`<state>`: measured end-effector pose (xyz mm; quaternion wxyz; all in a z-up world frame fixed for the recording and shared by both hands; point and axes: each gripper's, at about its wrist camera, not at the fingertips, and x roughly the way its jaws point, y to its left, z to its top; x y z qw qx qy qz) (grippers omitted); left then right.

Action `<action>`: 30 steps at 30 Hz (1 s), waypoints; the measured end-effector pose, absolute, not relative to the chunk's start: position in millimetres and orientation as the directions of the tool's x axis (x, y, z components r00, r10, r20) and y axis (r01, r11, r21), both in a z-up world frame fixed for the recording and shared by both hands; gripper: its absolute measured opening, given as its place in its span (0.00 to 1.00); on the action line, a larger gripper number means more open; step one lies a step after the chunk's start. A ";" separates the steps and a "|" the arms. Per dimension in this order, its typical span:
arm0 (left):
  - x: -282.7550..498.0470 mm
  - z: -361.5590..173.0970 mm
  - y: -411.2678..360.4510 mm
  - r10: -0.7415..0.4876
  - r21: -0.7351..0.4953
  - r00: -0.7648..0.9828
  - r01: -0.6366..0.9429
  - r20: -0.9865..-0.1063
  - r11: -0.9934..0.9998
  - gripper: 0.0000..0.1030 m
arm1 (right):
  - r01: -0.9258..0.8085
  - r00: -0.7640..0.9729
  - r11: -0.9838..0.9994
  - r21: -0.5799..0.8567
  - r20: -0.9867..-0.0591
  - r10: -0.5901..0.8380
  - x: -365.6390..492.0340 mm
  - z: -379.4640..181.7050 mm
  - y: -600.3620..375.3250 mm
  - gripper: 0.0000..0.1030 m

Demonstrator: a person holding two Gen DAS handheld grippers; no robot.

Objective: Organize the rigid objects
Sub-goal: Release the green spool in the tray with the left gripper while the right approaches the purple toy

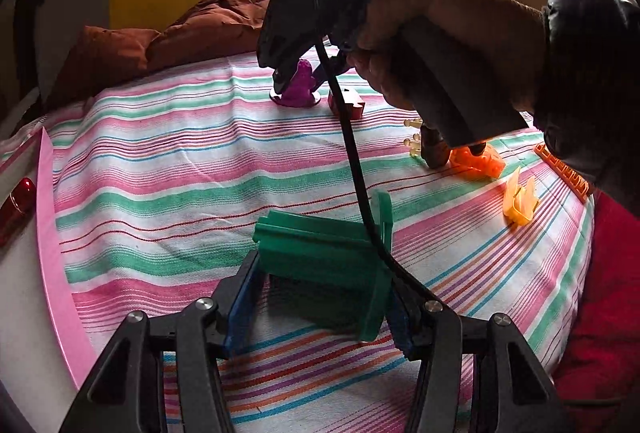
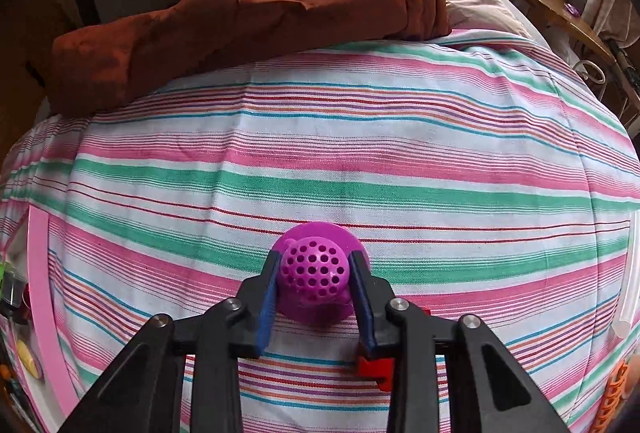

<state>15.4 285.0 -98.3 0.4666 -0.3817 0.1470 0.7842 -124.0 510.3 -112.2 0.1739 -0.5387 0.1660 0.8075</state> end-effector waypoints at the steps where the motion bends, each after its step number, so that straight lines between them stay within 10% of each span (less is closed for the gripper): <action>1: 16.0 -98.4 285.2 0.620 -0.124 -0.275 -0.844 -0.735 -0.522 0.55 | -0.439 -0.373 -0.891 0.116 -0.926 0.063 -120.7 -112.4 507.0 0.31; 17: 29.1 -93.2 272.7 0.595 -0.091 -0.285 -0.848 -0.752 -0.522 0.53 | -0.240 -0.329 -0.959 0.148 -0.942 -0.063 -1.1 -120.8 439.9 0.32; 22: 39.4 -88.4 260.8 0.581 -0.106 -0.268 -0.842 -0.769 -0.529 0.53 | -0.302 -0.481 -0.868 0.393 -0.849 -0.218 36.1 -116.4 459.6 0.63; 30: 56.6 -70.6 235.8 0.591 -0.109 -0.277 -0.840 -0.758 -0.532 0.53 | -0.350 -0.578 -0.829 0.436 -0.797 -0.176 44.8 -100.9 474.1 0.64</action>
